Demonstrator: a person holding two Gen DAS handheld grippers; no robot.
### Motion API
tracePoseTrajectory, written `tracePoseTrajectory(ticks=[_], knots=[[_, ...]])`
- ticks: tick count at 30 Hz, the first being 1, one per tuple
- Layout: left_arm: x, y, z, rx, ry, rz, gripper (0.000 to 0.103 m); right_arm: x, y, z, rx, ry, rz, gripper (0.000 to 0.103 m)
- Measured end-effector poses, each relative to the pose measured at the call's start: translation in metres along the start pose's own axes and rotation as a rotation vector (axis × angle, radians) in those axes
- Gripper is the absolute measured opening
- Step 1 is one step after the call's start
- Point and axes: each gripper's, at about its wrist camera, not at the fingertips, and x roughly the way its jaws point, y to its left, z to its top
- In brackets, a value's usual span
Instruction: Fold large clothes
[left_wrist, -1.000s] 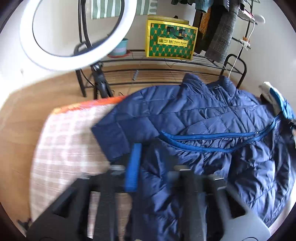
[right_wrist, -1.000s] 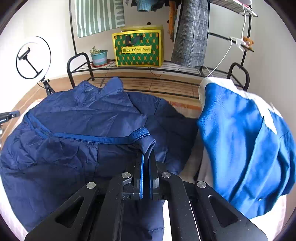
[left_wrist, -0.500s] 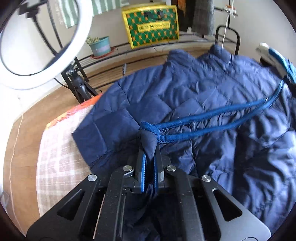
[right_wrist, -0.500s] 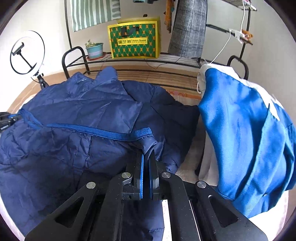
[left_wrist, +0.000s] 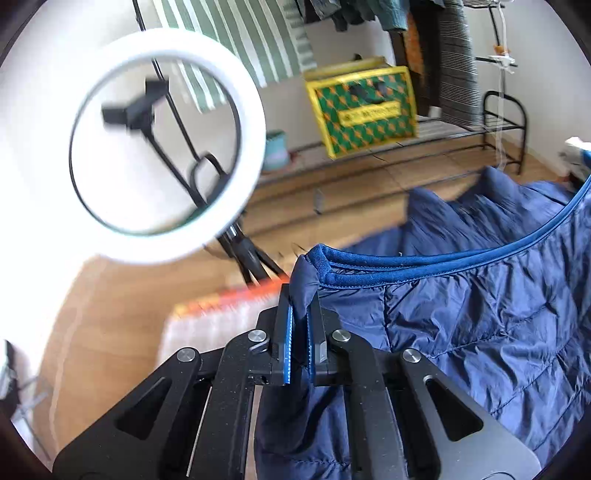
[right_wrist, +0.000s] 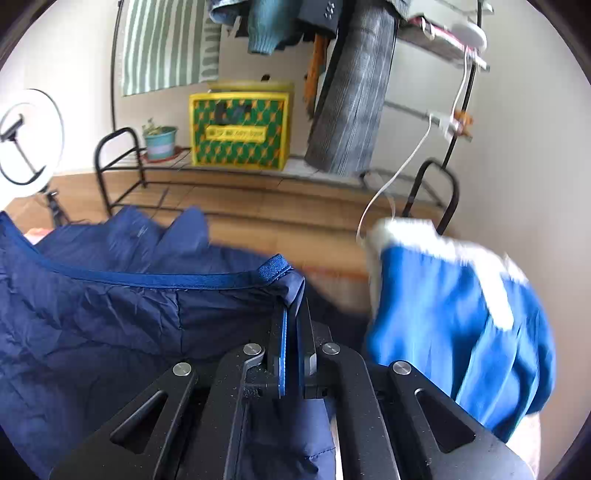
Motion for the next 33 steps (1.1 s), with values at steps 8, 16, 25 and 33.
tracePoseTrajectory(ticks=[8,16,25,33], knots=[[0.070,-0.019,0.024,0.019,-0.010,0.166,0.004,0.058,0.014,0.038,-0.025,-0.021,-0.139,0.002],[0.127,-0.041,0.012,0.056,0.042,0.216,0.004,0.116,0.022,0.025,-0.087,0.056,-0.193,0.002],[0.161,-0.052,0.006,0.086,0.113,0.234,0.009,0.144,0.028,0.019,-0.149,0.144,-0.206,0.002],[0.168,-0.059,0.007,0.163,0.166,0.346,0.037,0.149,0.037,0.020,-0.228,0.211,-0.257,0.016]])
